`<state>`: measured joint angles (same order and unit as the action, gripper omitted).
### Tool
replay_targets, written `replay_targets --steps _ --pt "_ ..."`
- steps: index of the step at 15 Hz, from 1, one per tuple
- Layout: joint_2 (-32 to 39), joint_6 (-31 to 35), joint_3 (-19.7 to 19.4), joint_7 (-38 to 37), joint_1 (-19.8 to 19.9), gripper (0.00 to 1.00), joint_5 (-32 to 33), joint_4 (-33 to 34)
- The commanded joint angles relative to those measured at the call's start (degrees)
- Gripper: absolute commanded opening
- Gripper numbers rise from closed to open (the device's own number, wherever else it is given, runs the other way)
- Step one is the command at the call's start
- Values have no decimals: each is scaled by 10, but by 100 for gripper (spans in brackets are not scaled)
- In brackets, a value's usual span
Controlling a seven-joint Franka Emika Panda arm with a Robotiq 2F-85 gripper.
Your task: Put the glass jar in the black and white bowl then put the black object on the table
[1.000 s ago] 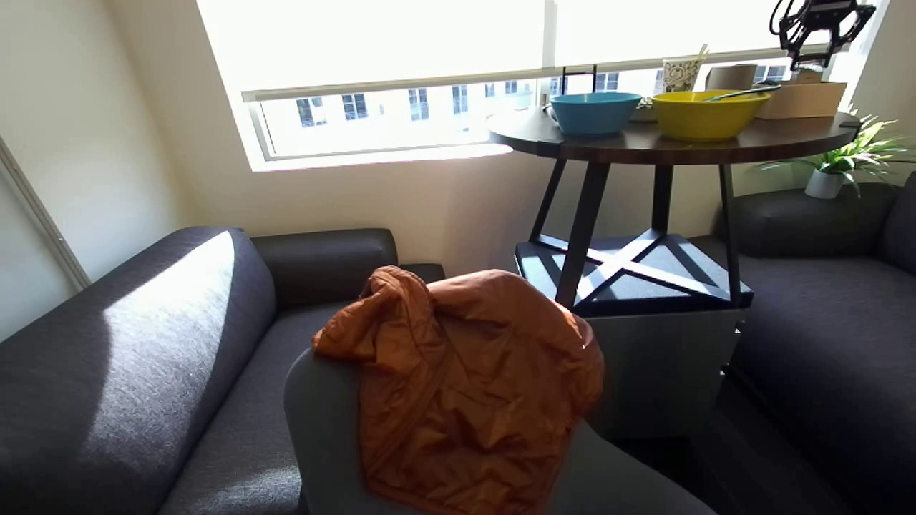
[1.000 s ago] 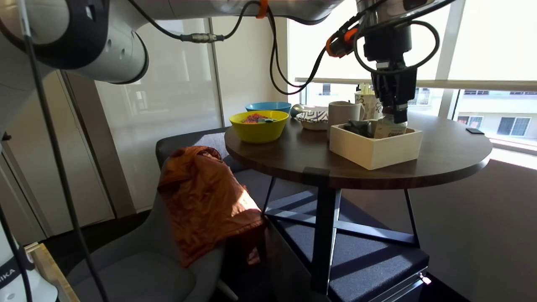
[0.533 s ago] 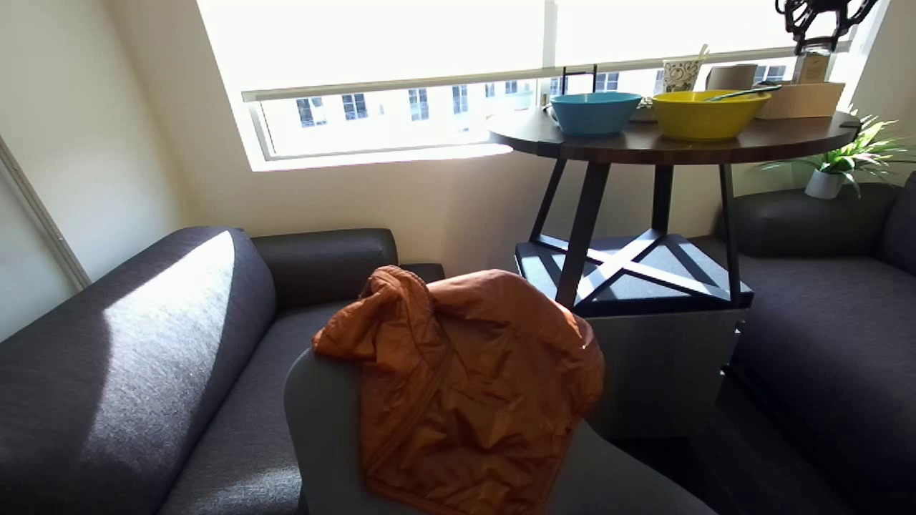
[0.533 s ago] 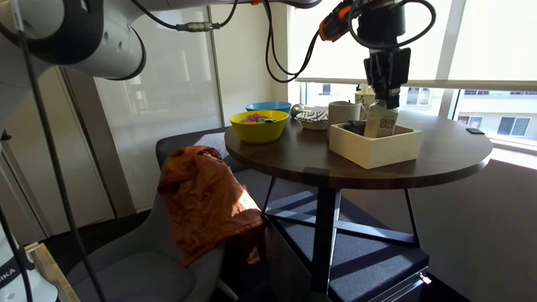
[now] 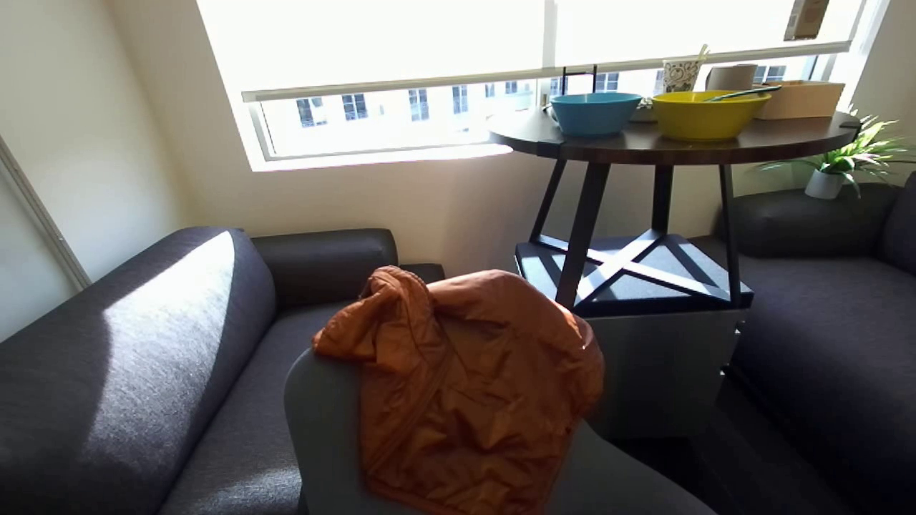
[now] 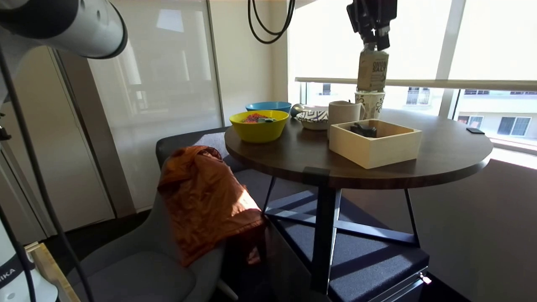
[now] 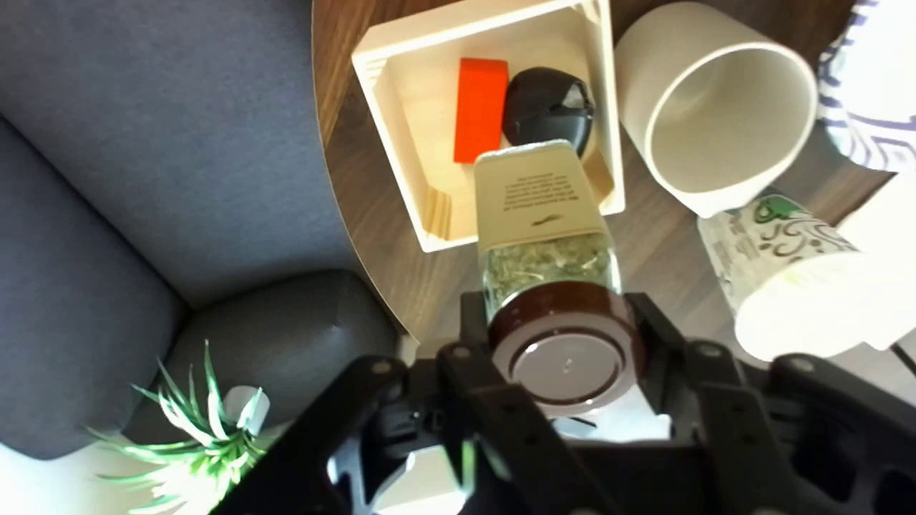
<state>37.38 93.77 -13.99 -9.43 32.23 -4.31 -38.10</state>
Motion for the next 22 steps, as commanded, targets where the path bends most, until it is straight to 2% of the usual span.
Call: replay_targets --steps 1,8,11,12,15,16,18,22 --pt "-53 17 28 57 -21 25 -12 -19" --pt "-101 16 95 126 -88 25 -10 -56" --pt "-93 16 114 136 -94 25 -22 -89" --pt "-80 8 106 114 -99 50 -2 -50" --pt "-76 9 112 122 -99 50 -3 -74" --pt "-76 9 112 123 -98 25 -4 -75" --pt "-65 31 111 73 -104 25 -13 -81" --pt "-26 120 95 -22 -128 25 20 -94"
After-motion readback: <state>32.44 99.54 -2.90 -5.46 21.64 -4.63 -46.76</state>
